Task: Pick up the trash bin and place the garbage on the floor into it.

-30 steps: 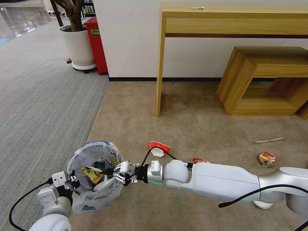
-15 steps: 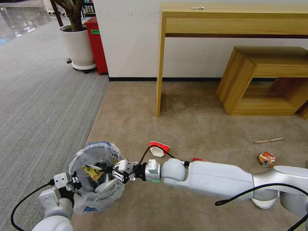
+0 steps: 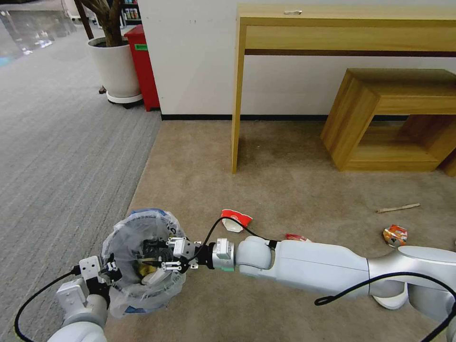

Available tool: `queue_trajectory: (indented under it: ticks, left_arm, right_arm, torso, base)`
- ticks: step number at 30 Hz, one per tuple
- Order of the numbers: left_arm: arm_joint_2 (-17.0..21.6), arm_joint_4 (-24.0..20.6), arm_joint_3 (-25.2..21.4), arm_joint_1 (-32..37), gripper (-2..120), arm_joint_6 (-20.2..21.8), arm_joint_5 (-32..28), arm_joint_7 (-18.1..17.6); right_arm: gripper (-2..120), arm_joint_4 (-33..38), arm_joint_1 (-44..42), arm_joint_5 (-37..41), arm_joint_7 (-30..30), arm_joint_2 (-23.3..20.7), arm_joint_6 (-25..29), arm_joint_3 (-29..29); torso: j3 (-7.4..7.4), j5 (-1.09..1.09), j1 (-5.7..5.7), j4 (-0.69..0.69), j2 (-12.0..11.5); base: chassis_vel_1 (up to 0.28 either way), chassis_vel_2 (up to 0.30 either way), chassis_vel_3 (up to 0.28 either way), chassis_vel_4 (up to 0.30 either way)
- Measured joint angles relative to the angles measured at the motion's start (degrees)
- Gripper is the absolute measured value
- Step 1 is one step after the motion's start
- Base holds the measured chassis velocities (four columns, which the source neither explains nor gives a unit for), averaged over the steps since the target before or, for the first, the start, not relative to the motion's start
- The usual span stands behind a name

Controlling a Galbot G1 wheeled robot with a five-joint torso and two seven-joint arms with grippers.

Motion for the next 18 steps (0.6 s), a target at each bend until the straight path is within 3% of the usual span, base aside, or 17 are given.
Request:
queue_trajectory:
  ticks: [11, 18]
  left_arm:
    - [0.2, 0.6, -0.1, -0.1, 0, -0.1, 0.1, 0.1]
    - [0.4, 1.3, -0.7, -0.3, 0, -0.3, 0.0, 0.0]
  right_arm:
    - [97, 2.2, -0.5, 0.9, 0.6, -1.7, 0.2, 2.1]
    - [100, 4.3, -2.1, 1.3, 2.7, -3.4, -0.4, 7.1]
  torso:
    - [0.00, 0.00, 0.00, 0.00, 0.0]
    - [0.00, 0.00, 0.00, 0.00, 0.0]
  base:
    - [0.000, 0.000, 0.000, 0.000]
    - [0.000, 0.000, 0.000, 0.000]
